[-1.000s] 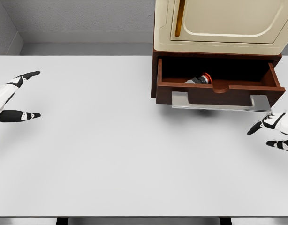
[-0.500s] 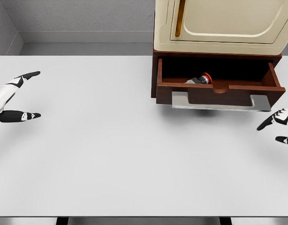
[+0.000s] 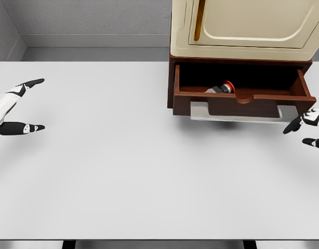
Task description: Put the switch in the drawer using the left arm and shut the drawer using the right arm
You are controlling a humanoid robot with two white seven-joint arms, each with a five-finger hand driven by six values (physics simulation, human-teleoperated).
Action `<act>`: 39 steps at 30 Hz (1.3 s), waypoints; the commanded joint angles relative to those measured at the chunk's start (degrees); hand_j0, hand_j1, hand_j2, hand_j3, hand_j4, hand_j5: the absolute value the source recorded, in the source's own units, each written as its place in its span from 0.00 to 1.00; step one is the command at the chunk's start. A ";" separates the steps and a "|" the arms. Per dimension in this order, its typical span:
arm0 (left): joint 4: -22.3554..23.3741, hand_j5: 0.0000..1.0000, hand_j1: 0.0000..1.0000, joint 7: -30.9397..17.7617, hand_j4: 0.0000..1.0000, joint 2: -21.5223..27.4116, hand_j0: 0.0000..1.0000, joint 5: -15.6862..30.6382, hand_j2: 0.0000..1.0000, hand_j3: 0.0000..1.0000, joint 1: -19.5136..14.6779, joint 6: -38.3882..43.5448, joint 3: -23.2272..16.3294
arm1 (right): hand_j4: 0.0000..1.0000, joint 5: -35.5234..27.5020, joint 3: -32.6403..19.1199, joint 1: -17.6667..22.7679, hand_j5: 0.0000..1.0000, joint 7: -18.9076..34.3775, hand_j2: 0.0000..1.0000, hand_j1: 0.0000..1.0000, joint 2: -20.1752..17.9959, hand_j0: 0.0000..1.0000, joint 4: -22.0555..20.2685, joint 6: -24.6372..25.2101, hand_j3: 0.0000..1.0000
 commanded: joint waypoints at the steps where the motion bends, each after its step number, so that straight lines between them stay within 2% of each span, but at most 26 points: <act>1: -0.01 1.00 1.00 0.03 1.00 0.07 1.00 0.42 1.00 1.00 0.00 0.08 0.05 | 0.63 1.62 2.44 -0.08 0.63 0.33 0.63 0.63 -0.25 0.63 -0.08 -1.21 0.63; 6: -0.01 1.00 1.00 0.03 1.00 0.07 1.00 0.42 1.00 1.00 0.00 0.08 0.05 | 0.64 1.80 5.43 -2.63 0.64 0.33 0.64 0.64 -0.25 0.64 -0.08 -1.21 0.64; 17: -0.01 1.00 1.00 0.03 1.00 0.07 1.00 0.42 1.00 1.00 0.00 0.08 0.05 | 0.66 4.78 6.22 -2.72 0.66 0.33 0.66 0.66 -0.17 0.66 0.27 -1.21 0.66; 21: -0.01 1.00 1.00 0.03 1.00 0.07 1.00 0.42 1.00 1.00 0.00 0.08 0.05 | 0.68 4.78 6.31 -4.13 0.68 0.33 0.68 0.68 0.01 0.68 0.27 -1.21 0.68; 22: -0.01 1.00 1.00 0.03 1.00 0.07 1.00 0.42 1.00 1.00 0.00 0.08 0.05 | 0.68 4.78 6.66 -5.00 0.68 0.33 0.68 0.68 0.01 0.68 0.27 -1.21 0.68; 25: -0.01 1.00 1.00 0.03 1.00 0.07 1.00 0.42 1.00 1.00 0.00 0.08 0.05 | 0.68 4.78 12.28 -9.66 0.68 0.33 0.68 0.68 0.10 0.68 0.27 -1.21 0.68; 30: -0.01 1.00 1.00 0.03 1.00 0.07 1.00 0.42 1.00 1.00 0.00 0.08 0.05 | 0.68 4.87 15.54 -13.18 0.68 0.33 0.68 0.68 0.36 0.68 0.88 -1.21 0.68; 34: -0.01 1.00 1.00 0.03 1.00 0.16 1.00 0.42 1.00 1.00 0.00 0.08 0.05 | 0.69 4.87 15.80 -13.62 0.69 0.33 0.69 0.69 0.62 0.69 1.15 -1.21 0.69; 39: -0.01 1.00 1.00 0.03 1.00 0.16 1.00 0.42 1.00 1.00 0.00 0.08 0.05 | 0.71 4.87 15.80 -14.93 0.71 0.33 0.71 0.71 0.71 0.71 3.69 -1.21 0.71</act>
